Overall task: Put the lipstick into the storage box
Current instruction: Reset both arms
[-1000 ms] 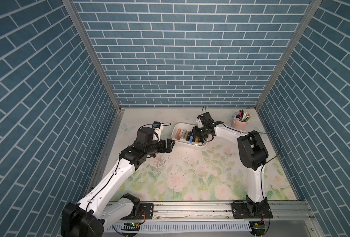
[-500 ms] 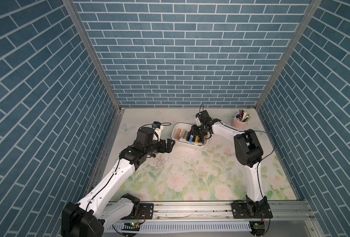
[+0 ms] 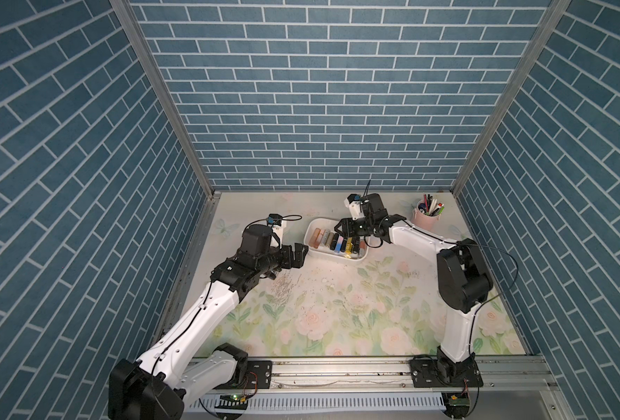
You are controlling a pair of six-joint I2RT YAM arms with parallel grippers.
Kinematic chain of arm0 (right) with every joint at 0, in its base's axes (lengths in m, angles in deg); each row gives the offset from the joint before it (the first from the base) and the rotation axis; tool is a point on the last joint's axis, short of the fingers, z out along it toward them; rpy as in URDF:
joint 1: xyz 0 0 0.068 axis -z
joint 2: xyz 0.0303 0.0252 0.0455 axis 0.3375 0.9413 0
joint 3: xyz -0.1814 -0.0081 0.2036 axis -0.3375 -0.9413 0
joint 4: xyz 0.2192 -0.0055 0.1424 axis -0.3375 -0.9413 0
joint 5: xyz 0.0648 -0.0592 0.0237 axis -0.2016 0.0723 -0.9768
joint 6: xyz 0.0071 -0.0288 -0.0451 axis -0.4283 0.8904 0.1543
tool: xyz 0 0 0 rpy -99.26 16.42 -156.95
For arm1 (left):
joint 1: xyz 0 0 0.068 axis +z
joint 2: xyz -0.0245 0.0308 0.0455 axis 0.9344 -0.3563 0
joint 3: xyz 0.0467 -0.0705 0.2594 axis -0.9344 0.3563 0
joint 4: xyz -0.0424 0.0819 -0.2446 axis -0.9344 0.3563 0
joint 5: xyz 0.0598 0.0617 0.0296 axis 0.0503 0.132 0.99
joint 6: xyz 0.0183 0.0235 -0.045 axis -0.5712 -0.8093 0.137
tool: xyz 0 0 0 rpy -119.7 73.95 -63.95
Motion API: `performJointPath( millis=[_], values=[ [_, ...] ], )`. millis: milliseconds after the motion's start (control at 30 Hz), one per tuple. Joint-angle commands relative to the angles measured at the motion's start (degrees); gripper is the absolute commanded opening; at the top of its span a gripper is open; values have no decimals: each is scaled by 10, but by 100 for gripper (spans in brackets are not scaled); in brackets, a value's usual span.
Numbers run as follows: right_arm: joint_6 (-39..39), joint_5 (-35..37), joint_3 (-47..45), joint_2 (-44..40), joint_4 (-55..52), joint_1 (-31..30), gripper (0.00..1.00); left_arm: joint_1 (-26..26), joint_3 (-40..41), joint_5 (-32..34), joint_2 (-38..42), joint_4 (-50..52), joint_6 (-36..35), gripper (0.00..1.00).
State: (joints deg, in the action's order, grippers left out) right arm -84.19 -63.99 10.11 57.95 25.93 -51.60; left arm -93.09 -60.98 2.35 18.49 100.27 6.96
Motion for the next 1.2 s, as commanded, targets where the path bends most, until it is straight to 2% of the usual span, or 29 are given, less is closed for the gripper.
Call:
performJointPath(
  millis=[0, 200, 400, 567, 800, 933, 1167],
  values=[
    [47, -35, -37, -56, 91, -2, 56, 2, -24, 22, -2, -22, 21, 100],
    [100, -33, -131, -132, 176, -2, 59, 2, -33, 48, -9, -41, 39, 100],
    [181, 1, -271, -231, 313, -1, 60, 2, -38, 111, -11, -54, 48, 100],
    [245, 75, -420, -337, 465, 3, 63, 5, -15, 174, 7, -99, 34, 100],
    [238, 192, -494, -430, 435, 59, 64, 15, 72, 258, 68, -230, -20, 100],
    [227, 225, -532, -462, 425, 117, 65, 42, 102, 286, 71, -263, -36, 100],
    [210, 240, -591, -419, 446, 229, 65, 118, 189, 275, 76, -346, -40, 100]
  ],
)
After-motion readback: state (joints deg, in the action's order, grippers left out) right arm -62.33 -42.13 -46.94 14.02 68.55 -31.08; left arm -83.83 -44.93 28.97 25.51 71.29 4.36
